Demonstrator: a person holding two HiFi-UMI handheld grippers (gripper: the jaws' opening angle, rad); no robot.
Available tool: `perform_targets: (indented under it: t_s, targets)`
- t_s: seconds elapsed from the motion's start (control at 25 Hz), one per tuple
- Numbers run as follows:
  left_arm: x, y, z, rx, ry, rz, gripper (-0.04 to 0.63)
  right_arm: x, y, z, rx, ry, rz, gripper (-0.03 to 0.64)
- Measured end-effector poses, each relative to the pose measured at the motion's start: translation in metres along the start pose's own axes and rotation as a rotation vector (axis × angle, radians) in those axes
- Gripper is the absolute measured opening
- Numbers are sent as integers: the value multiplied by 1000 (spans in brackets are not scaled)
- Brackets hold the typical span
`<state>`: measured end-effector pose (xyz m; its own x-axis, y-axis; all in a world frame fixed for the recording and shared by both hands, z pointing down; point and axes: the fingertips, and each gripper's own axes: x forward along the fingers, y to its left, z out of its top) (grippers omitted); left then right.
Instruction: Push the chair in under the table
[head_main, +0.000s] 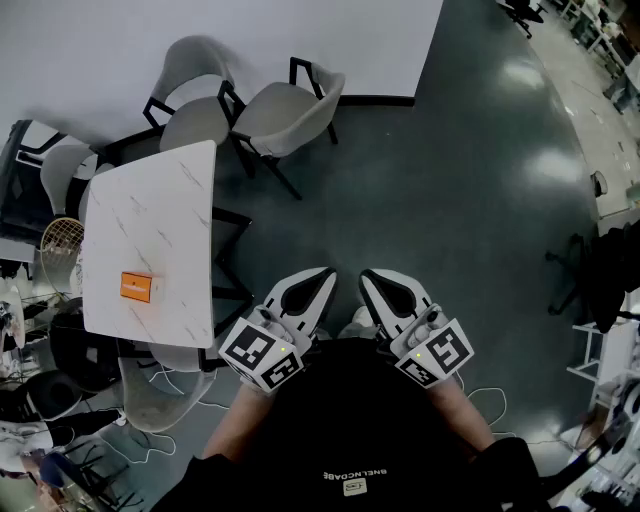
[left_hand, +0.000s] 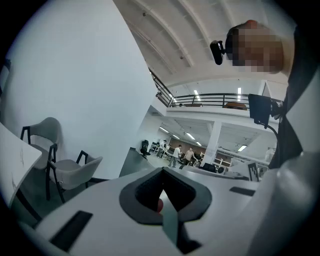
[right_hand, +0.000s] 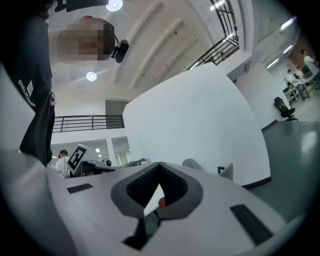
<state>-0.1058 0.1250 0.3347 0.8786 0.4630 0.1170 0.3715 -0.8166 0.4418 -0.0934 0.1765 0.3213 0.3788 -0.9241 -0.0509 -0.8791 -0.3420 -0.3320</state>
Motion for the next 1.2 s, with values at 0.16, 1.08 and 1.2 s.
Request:
perform_targets:
  t_s: [0.16, 1.08, 1.2]
  targets:
    - [-1, 3, 7, -13, 8, -9, -6, 5, 0, 1, 20, -5, -8, 11]
    - [-125, 120, 6, -126, 5, 18, -6, 101, 81, -63, 53, 107, -42, 11]
    - [-138, 141, 6, -145, -5, 41, -6, 111, 92, -74, 24, 138, -36, 11]
